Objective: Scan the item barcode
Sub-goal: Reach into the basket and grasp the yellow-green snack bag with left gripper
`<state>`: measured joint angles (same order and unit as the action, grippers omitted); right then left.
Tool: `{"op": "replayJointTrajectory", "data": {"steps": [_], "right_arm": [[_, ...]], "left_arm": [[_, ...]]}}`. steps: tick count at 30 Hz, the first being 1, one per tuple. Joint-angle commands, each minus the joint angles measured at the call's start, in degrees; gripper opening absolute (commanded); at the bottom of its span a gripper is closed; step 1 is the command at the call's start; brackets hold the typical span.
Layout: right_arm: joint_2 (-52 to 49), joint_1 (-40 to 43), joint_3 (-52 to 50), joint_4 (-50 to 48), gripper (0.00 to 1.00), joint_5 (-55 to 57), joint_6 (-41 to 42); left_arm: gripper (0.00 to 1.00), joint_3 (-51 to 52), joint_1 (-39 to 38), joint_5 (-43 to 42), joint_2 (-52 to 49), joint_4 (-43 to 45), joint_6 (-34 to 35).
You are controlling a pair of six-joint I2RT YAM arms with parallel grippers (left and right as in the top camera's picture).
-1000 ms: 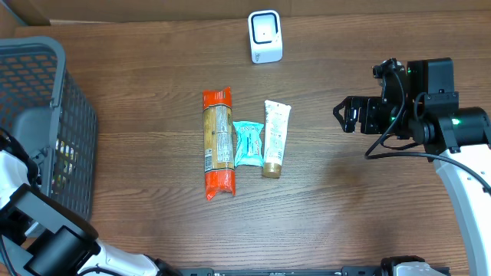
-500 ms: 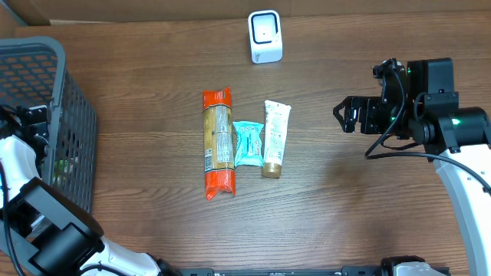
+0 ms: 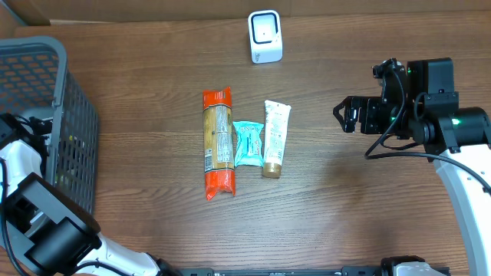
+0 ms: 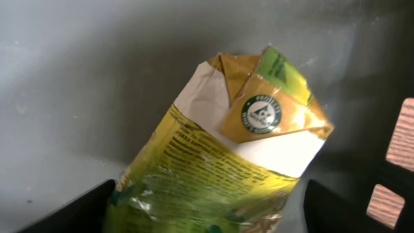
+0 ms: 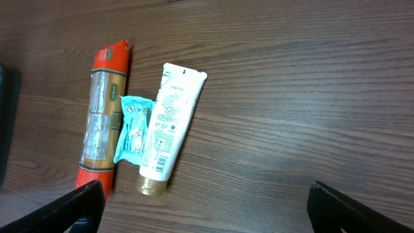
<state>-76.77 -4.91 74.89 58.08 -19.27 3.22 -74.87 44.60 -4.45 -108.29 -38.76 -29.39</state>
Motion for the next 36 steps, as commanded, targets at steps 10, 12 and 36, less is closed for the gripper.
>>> {"op": "replayJointTrajectory", "data": {"steps": [10, 12, 36], "right_arm": [[0.13, -0.24, 1.25, -0.28, 1.00, -0.35, -0.09], [0.13, -0.24, 1.25, -0.28, 1.00, -0.35, -0.09], [0.13, -0.24, 1.25, -0.59, 1.00, -0.33, -0.09]], "left_arm": [[0.04, 0.90, -0.37, -1.42, -1.11, 0.26, 0.33], [0.04, 0.72, -0.37, -1.31, -1.09, 0.42, 1.53], [0.04, -69.53, -0.70, -31.65, 0.48, -34.80, 31.98]]}}
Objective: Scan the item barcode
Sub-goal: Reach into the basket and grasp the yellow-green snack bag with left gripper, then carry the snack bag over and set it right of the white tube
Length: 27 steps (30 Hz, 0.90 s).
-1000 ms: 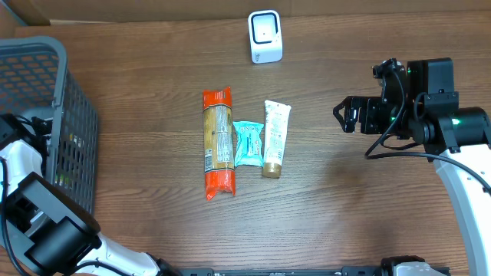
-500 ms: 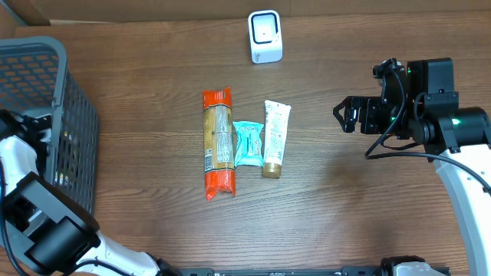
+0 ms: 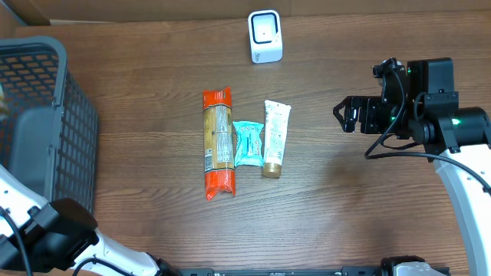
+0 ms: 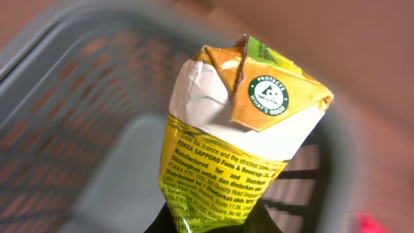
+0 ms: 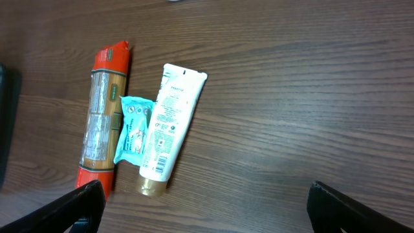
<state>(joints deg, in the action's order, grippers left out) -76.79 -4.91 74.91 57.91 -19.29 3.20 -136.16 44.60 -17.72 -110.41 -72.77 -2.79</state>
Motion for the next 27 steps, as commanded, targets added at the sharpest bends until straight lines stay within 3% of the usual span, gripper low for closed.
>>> {"op": "replayJointTrajectory", "data": {"steps": [1, 3, 5, 12, 14, 16, 20, 27], "right_arm": [[0.15, -0.24, 1.22, -0.42, 1.00, -0.31, -0.04], [0.15, -0.24, 1.22, -0.63, 1.00, -0.33, -0.04], [0.15, -0.24, 1.22, -0.68, 1.00, -0.33, -0.04], [0.15, -0.24, 1.22, -0.59, 1.00, -0.33, -0.04], [0.15, -0.24, 1.22, -0.61, 1.00, -0.33, -0.04], [0.15, -0.24, 1.22, -0.61, 1.00, -0.33, -0.04], [0.15, -0.24, 1.22, -0.61, 1.00, -0.33, -0.04], [0.15, -0.24, 1.22, -0.61, 1.00, -0.31, -0.07]], "left_arm": [[0.04, -9.79, -1.01, -22.58, 3.04, -0.96, 6.23], [0.04, -12.00, -3.41, -31.80, 5.07, -0.96, 6.88], [0.04, -12.00, -7.87, -30.10, 7.02, -2.47, 6.03], [0.04, -10.97, -25.77, -7.28, 6.78, -14.69, 3.58], [0.04, -8.13, -33.05, 2.69, 5.68, -19.02, 3.65], [0.05, -4.28, -37.18, 6.88, 5.25, -20.02, 4.31], [0.04, 8.74, -43.87, 11.87, 5.03, -16.28, 8.92], [0.04, 30.58, -51.08, 9.44, 5.03, -0.87, 15.47]]}}
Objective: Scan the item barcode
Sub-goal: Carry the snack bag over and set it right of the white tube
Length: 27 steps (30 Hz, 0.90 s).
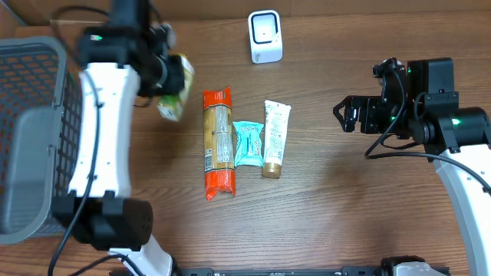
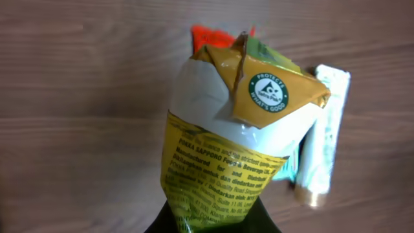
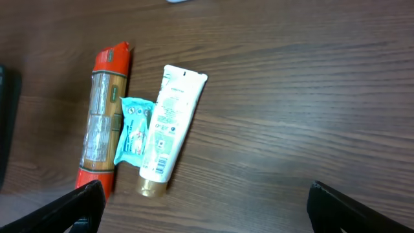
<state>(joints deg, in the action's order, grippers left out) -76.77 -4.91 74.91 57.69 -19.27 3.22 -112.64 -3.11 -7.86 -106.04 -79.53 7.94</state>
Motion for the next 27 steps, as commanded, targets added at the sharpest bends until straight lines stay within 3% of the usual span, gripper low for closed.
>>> {"op": "replayJointTrajectory", "data": {"steps": [1, 6, 10, 13, 21, 27], "right_arm": [[0.13, -0.24, 1.22, -0.42, 1.00, -0.33, -0.09], [0.13, -0.24, 1.22, -0.55, 1.00, -0.33, -0.09], [0.13, -0.24, 1.22, -0.50, 1.00, -0.33, -0.09], [0.13, -0.24, 1.22, -0.50, 1.00, -0.33, -0.09], [0.13, -0.24, 1.22, -0.50, 1.00, -0.33, -0.07], [0.13, -0.24, 1.22, -0.22, 1.00, -0.33, -0.07]], "left_arm": [[0.04, 9.35, -4.83, -2.56, 0.66, 8.94, 4.98], [0.04, 19.69, -16.24, -14.60, 0.44, 31.10, 6.12], [0.04, 25.99, -24.11, -13.03, 0.37, 46.07, 11.58], [0.04, 30.99, -30.03, -8.22, 0.37, 56.11, 22.05], [0.04, 38.05, -40.39, 6.29, 0.15, 63.43, 38.95], [0.07, 38.42, -42.56, 8.46, -2.40, 64.54, 39.04]]}}
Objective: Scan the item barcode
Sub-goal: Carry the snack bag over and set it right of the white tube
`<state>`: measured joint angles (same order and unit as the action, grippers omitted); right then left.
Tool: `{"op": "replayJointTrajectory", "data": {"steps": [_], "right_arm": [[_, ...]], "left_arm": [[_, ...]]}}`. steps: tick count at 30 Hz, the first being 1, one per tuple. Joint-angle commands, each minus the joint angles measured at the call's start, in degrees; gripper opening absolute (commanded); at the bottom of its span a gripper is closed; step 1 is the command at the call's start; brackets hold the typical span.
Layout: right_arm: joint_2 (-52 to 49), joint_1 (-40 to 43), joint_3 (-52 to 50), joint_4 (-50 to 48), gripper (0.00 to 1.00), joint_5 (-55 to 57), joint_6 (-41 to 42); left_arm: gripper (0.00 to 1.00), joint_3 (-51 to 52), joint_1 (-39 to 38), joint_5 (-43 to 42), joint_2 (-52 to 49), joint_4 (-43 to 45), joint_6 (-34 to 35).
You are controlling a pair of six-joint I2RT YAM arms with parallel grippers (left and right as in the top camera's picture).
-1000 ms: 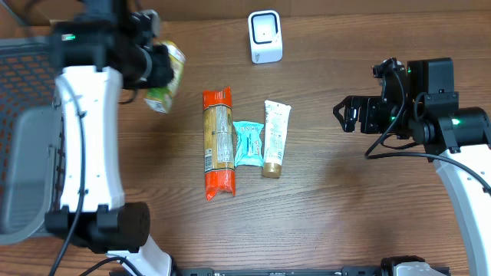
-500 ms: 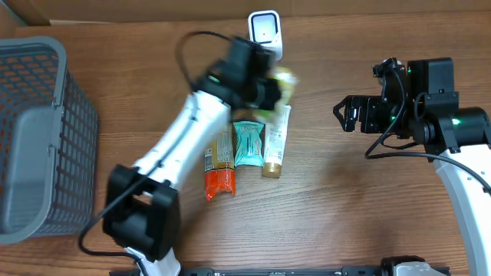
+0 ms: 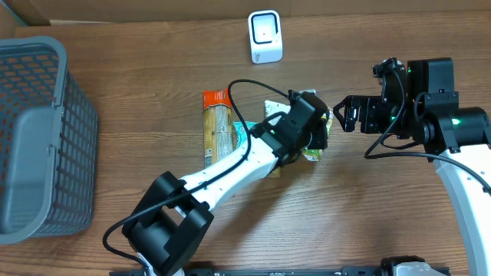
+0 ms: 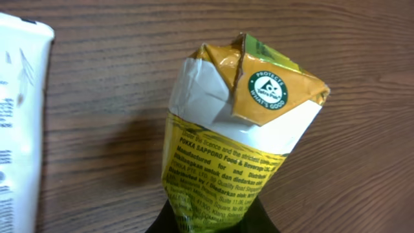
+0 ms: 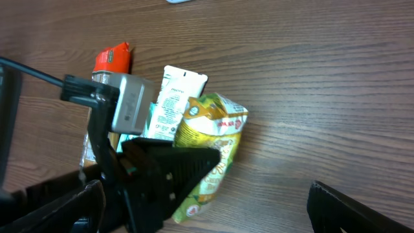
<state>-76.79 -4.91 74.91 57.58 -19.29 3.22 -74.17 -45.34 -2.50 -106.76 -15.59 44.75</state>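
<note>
The item is a crumpled yellow-green drink carton [image 4: 240,129], and my left gripper [image 4: 213,221] is shut on its lower end. In the overhead view the left gripper [image 3: 310,129] reaches across the row of goods, with the carton [image 3: 313,153] just right of the white tube [image 3: 274,107]. The right wrist view shows the carton [image 5: 213,145] low over the wood. My right gripper [image 3: 349,115] stands open a little to the right of it, holding nothing. The white barcode scanner [image 3: 265,36] stands at the table's far edge.
A pasta pack with red ends [image 3: 217,126] and a teal packet [image 3: 244,132] lie left of the tube, partly under the left arm. A grey mesh basket [image 3: 38,130] stands at the left edge of the table.
My left gripper, still shut on the carton, was left of the pasta pack and is now right of the tube, close to the right gripper. The right arm has not moved.
My left gripper was down in the basket, open around the carton. Then it was shut on the carton above the basket, later over the table left of the pasta pack, and now right of the tube. The right gripper stayed open in place.
</note>
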Motion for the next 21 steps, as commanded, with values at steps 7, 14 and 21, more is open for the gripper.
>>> {"op": "replayJointTrajectory", "data": {"steps": [7, 14, 21], "right_arm": [[0.15, -0.24, 1.22, -0.04, 1.00, -0.31, -0.09], [0.15, -0.24, 1.22, -0.04, 1.00, -0.31, -0.07], [-2.40, -0.31, 1.22, -0.85, 1.00, -0.35, 2.78]], "left_arm": [[0.88, -0.07, 1.14, 3.04, -2.51, 0.50, 0.48], [0.99, -1.49, 4.57, 3.02, 1.55, -2.05, -11.13], [1.00, -2.49, 14.75, 3.08, 15.89, -13.18, -16.48]]}}
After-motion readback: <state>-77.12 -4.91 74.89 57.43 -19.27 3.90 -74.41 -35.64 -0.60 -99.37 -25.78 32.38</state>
